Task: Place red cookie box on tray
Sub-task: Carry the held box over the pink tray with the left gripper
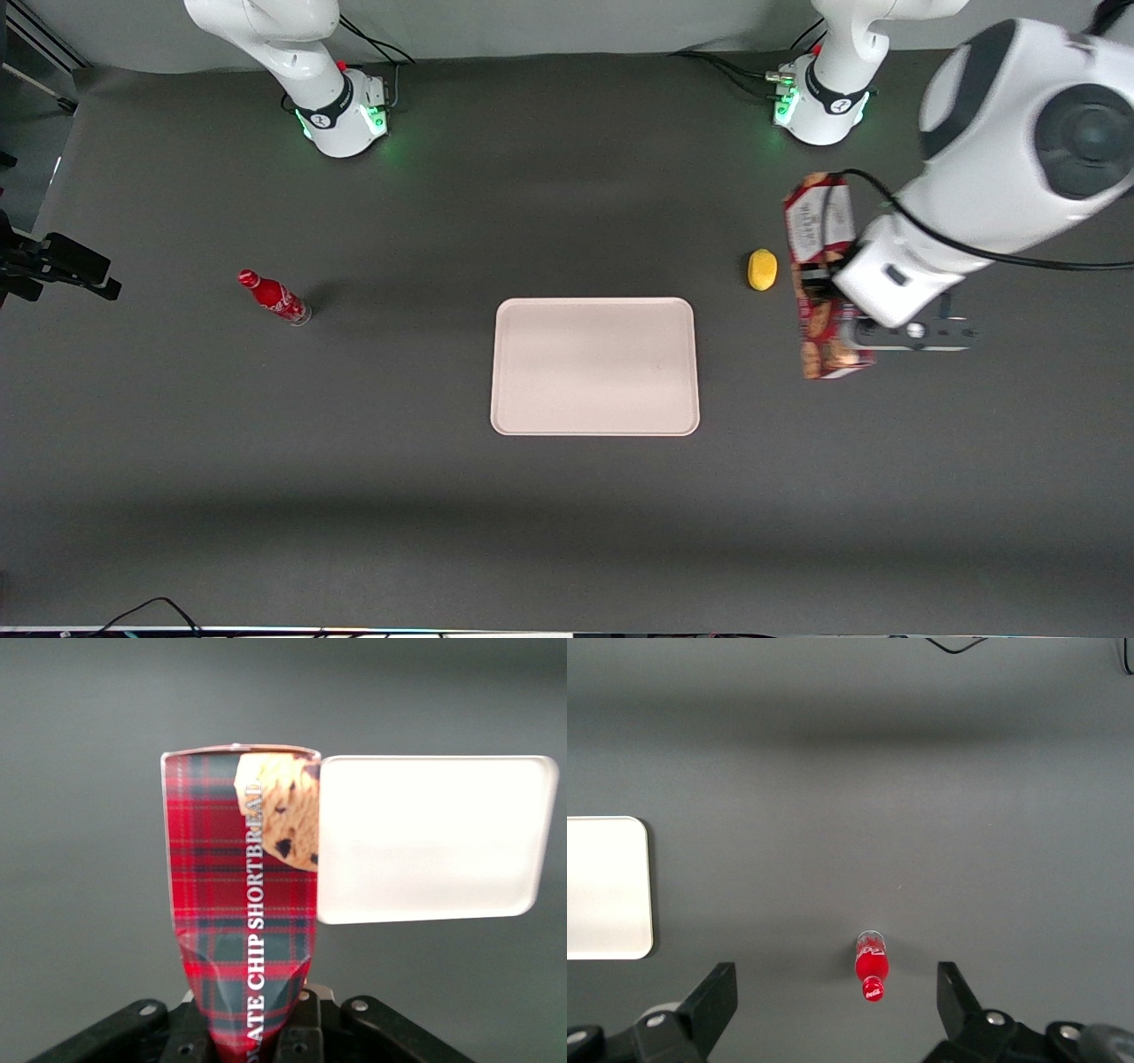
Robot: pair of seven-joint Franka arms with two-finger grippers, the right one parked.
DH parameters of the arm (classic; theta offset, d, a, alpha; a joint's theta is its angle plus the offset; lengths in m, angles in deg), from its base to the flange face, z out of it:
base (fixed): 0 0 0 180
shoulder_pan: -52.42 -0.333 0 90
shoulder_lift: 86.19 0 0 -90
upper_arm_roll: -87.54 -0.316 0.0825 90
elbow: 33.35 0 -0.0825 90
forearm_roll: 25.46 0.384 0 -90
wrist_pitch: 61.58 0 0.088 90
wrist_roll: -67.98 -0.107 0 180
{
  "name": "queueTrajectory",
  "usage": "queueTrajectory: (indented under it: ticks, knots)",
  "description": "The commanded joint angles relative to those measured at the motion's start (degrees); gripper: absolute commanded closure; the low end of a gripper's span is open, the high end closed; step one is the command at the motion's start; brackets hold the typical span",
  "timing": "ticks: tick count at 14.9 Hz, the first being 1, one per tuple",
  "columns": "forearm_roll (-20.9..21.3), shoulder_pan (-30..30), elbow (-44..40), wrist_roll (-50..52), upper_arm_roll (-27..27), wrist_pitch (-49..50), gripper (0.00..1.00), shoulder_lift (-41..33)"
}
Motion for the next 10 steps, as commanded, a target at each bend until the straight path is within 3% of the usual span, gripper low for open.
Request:
queueTrajectory:
  ticks: [1, 6, 10]
  knots:
    - [3.4, 3.3, 2.6, 4.8, 3.3, -7.9, 1.00, 2.2]
    - [9.3, 9.4, 5.1, 16.1, 3.4, -15.8, 1.00, 7.5]
    - [10.1, 9.8, 9.4, 16.5, 3.4, -24.5, 1.00, 11.5]
